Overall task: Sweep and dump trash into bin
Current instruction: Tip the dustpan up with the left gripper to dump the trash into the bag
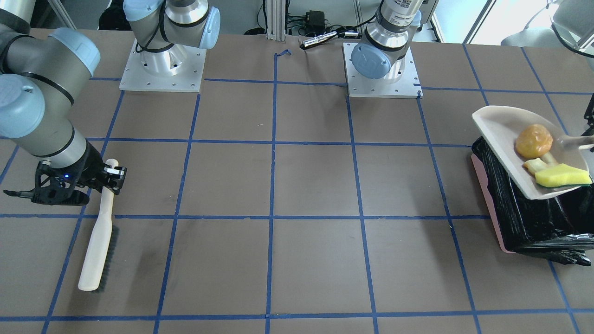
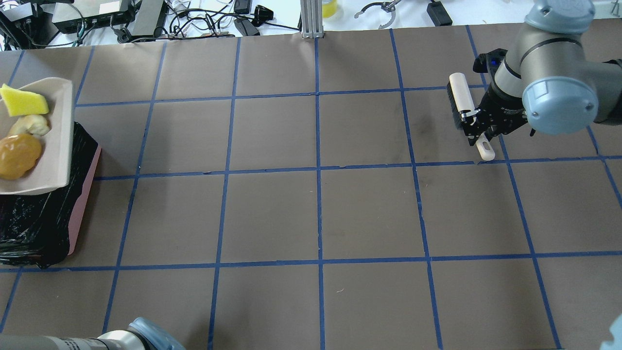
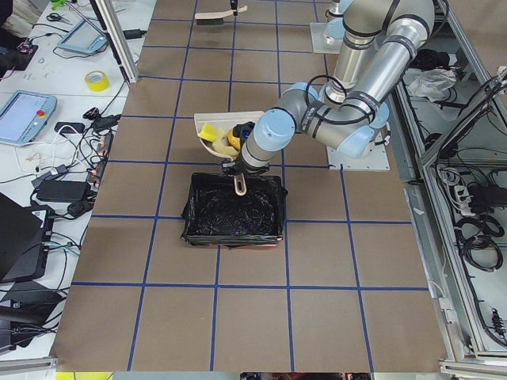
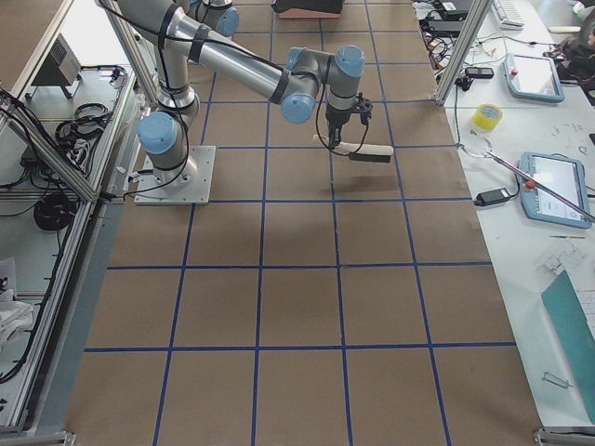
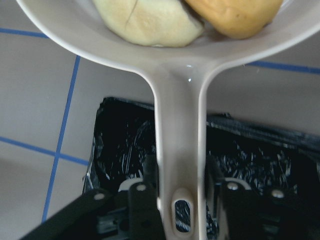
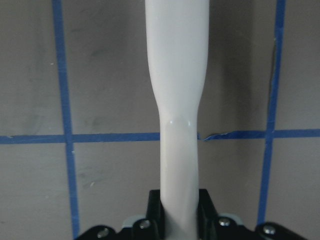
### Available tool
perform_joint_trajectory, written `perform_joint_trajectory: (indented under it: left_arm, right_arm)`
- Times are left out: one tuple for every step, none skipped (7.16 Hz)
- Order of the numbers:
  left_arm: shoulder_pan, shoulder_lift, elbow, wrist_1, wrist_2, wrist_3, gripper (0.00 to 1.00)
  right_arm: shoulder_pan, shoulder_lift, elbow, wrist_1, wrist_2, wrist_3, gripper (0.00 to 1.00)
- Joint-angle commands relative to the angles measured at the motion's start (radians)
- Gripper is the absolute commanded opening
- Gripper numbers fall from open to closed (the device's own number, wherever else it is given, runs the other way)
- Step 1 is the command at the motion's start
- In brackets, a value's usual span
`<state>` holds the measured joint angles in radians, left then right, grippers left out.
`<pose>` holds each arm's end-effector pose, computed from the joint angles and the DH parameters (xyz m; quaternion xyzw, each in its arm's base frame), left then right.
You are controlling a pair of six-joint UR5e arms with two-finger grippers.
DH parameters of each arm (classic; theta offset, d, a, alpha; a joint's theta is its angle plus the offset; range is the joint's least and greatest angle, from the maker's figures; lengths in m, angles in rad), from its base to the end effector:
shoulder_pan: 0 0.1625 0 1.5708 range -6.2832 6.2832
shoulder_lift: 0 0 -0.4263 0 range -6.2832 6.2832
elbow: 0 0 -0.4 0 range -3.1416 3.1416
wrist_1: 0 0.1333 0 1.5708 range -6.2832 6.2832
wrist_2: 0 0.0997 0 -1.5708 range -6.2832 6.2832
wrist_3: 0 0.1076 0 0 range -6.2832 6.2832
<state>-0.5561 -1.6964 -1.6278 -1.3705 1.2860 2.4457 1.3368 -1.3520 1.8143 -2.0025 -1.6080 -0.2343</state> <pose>0.3793 -0.4283 0.4113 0.6503 0.7463 -0.1387 0.0312 -0.0010 -0.5620 0.2897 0.0004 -0.9997 -0.0192 0.0145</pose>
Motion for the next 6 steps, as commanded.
perform_joint_trajectory:
  left_arm:
    - [0.115,-0.029,0.090,0.014,0.146,0.129,0.00]
    - [0.120,-0.037,0.112,0.092,0.241,0.128,0.00]
    - [0.117,-0.039,0.109,0.219,0.333,0.122,0.00]
    - [0.085,-0.035,0.103,0.247,0.398,0.112,0.00]
    - [0.006,-0.032,0.102,0.298,0.520,0.076,0.00]
    - [-0.093,-0.041,0.097,0.389,0.697,0.075,0.00]
  right_arm:
    - [-0.110,0.025,0.008,-0.070,-0.033,-0.129,0.00]
    - [-0.123,0.033,0.017,-0.070,-0.033,-0.137,0.00]
    - [-0.123,0.037,0.039,-0.122,-0.023,-0.103,0.00]
    - [-0.123,0.043,0.063,-0.137,-0.018,-0.093,0.00]
    - [-0.123,0.044,0.078,-0.142,-0.017,-0.103,0.00]
    - [-0.125,0.050,0.079,-0.144,-0.015,-0.129,0.00]
